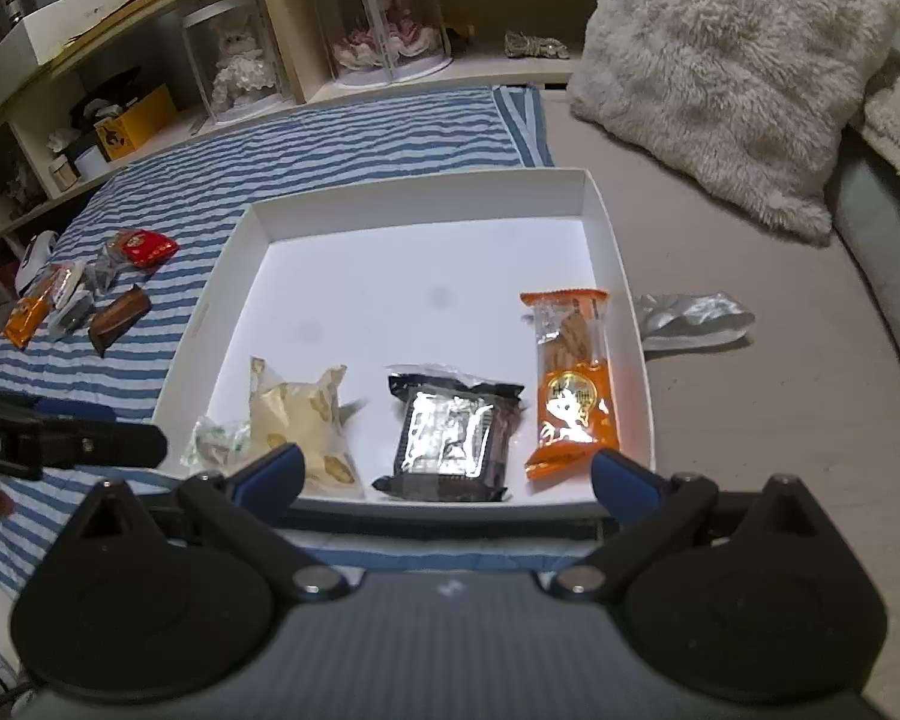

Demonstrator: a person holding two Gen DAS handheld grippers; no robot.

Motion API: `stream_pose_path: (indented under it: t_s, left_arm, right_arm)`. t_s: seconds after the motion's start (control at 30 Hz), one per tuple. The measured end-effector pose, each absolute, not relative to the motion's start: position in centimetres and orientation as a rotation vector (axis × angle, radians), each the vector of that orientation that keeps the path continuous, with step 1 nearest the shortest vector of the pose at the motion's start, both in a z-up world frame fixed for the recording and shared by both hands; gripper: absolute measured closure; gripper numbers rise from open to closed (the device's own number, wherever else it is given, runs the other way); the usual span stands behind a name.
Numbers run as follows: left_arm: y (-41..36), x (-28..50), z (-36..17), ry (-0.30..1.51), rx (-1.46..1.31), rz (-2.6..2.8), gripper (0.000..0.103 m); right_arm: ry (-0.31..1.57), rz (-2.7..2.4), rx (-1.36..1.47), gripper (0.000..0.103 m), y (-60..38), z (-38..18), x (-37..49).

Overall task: Organize snacks
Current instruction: 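Lift both open tools out of the tray back toward the remaining snacks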

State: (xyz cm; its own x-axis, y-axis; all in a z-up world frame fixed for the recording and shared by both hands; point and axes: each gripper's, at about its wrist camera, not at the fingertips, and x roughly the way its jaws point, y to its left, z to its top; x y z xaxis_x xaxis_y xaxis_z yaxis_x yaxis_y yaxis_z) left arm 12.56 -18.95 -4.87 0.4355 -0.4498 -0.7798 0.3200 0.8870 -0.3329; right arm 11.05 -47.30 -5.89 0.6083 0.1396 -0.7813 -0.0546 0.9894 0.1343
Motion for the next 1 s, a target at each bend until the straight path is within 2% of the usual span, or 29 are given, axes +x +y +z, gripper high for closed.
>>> stream_pose_path:
  t_s: [0.37, 1.0]
  left_arm:
    - [-13.2, 12.0, -2.8, 0.946, -0.135, -0.441, 0.000]
    - [1.7, 14.0, -1.1, 0.820, -0.173, -0.187, 0.000]
  right_arm:
    - [0.874, 0.135, 0.034, 0.001, -44.2, -3.6, 10.2]
    - [0.814, 0.319, -0.076, 0.001, -32.9, -0.8, 15.5]
